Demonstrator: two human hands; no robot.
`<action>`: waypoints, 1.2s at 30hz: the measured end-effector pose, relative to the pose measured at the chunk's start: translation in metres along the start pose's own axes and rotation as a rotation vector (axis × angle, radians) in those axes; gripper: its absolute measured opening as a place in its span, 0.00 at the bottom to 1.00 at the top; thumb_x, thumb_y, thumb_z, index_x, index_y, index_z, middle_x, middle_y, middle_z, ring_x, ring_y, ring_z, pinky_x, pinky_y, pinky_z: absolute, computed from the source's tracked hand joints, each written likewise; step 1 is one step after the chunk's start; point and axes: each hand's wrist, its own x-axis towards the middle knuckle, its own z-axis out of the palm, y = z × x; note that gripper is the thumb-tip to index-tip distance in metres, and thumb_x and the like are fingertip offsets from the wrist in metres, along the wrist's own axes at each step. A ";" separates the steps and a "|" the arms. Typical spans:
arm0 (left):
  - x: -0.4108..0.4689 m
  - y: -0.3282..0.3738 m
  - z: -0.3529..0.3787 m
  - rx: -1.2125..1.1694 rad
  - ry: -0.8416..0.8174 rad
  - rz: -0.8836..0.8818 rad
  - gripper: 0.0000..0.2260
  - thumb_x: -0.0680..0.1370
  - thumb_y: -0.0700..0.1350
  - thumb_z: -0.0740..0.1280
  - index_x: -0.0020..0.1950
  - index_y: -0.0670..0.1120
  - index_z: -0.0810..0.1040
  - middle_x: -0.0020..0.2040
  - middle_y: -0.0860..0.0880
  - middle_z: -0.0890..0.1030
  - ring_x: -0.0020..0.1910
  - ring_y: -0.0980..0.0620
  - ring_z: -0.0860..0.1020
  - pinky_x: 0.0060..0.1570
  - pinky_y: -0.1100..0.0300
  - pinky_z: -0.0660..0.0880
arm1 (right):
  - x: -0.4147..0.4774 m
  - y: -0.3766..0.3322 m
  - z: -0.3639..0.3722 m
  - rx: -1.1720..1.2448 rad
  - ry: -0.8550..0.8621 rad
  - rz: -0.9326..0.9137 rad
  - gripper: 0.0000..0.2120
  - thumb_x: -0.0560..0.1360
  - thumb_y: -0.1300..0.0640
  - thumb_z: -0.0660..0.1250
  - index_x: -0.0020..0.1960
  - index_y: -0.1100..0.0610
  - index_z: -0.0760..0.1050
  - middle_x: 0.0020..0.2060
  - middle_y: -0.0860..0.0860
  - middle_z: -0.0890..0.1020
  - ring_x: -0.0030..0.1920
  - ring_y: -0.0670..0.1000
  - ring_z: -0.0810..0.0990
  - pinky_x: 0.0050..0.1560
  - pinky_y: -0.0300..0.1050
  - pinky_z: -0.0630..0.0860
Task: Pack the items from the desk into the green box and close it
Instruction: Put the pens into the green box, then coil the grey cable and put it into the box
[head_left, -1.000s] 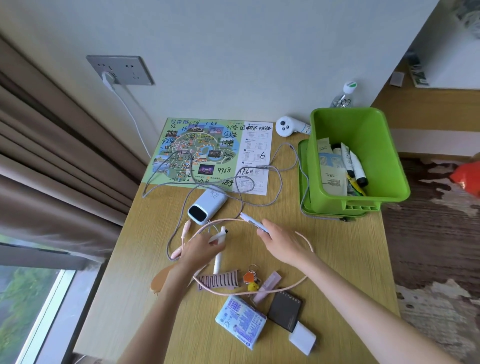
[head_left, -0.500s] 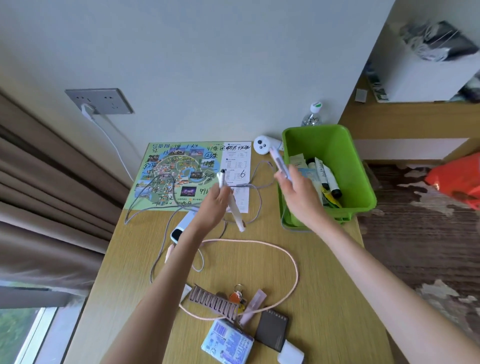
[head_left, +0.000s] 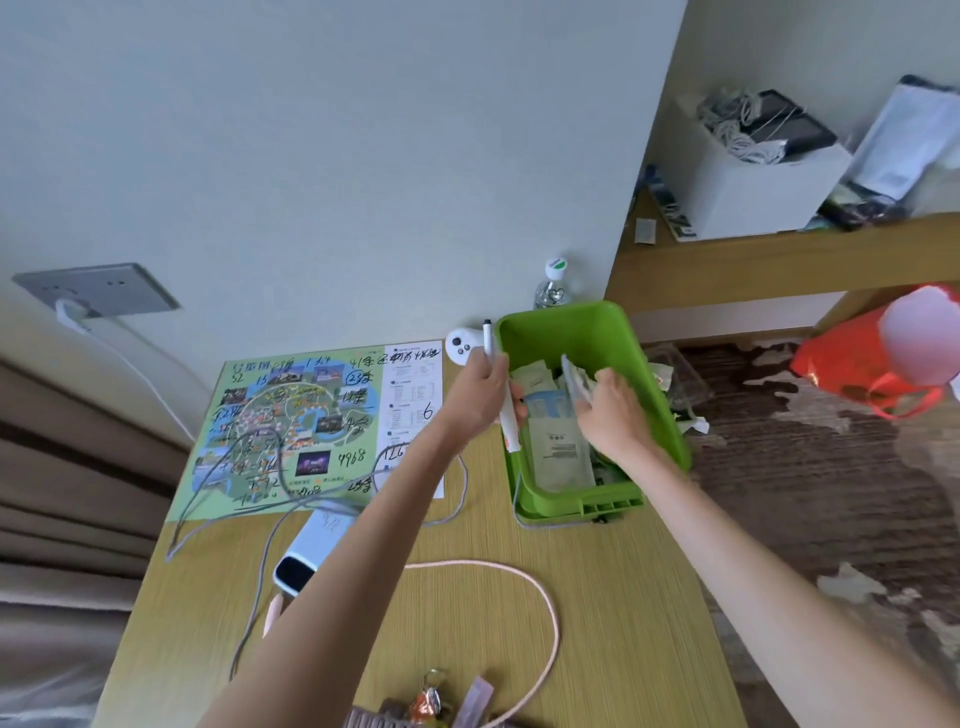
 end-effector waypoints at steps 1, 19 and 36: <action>0.005 0.002 0.008 0.000 -0.003 0.000 0.07 0.85 0.46 0.52 0.54 0.42 0.61 0.37 0.43 0.73 0.29 0.47 0.76 0.30 0.55 0.78 | -0.001 0.004 -0.004 -0.068 0.040 -0.037 0.15 0.79 0.59 0.62 0.63 0.64 0.68 0.56 0.57 0.75 0.51 0.54 0.76 0.47 0.44 0.73; 0.013 -0.034 -0.014 0.557 0.425 0.132 0.11 0.79 0.44 0.59 0.59 0.46 0.76 0.54 0.48 0.81 0.49 0.47 0.79 0.49 0.52 0.76 | -0.039 0.004 -0.026 0.077 0.193 -0.424 0.08 0.78 0.63 0.63 0.57 0.59 0.73 0.55 0.50 0.75 0.41 0.47 0.77 0.33 0.39 0.74; -0.013 -0.161 -0.134 0.850 0.177 -0.216 0.25 0.79 0.56 0.63 0.69 0.43 0.67 0.60 0.46 0.78 0.61 0.46 0.75 0.61 0.47 0.70 | -0.030 -0.101 0.098 -0.252 -0.208 -0.683 0.24 0.76 0.60 0.65 0.70 0.60 0.63 0.67 0.57 0.69 0.66 0.56 0.68 0.63 0.51 0.70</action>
